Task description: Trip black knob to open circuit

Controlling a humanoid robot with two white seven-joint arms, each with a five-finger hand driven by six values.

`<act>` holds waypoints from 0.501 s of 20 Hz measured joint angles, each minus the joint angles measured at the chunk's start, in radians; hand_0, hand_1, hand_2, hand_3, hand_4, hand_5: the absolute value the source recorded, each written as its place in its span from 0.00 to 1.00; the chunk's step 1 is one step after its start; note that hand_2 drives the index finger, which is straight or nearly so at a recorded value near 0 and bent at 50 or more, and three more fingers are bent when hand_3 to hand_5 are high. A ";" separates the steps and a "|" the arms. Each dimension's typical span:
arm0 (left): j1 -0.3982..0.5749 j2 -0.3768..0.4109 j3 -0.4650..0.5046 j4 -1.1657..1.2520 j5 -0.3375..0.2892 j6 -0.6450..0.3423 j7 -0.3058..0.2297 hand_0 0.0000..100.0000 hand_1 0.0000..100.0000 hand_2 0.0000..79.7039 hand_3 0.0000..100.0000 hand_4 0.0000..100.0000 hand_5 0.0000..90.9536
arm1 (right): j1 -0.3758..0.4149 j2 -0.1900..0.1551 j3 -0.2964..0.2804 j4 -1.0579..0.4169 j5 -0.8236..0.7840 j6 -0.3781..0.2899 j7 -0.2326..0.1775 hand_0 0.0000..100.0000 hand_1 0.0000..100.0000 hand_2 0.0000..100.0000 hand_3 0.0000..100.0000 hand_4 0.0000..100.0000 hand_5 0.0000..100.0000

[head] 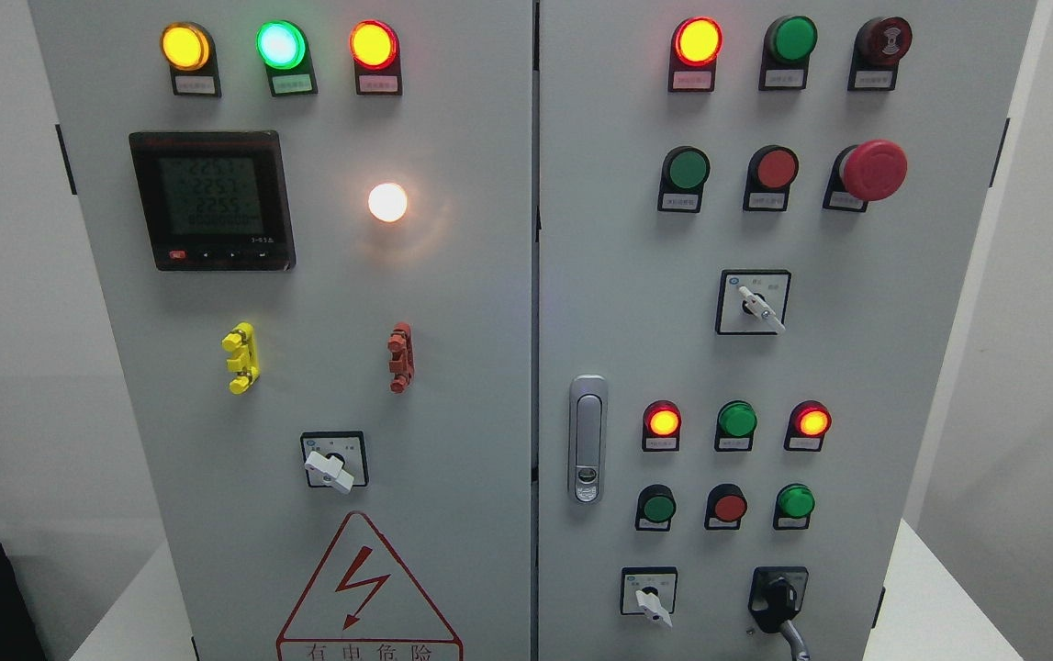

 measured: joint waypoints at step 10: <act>0.000 0.000 0.000 0.000 0.000 0.000 0.000 0.12 0.39 0.00 0.00 0.00 0.00 | -0.001 0.000 0.006 0.001 0.000 0.000 -0.001 0.10 0.11 0.07 1.00 1.00 0.99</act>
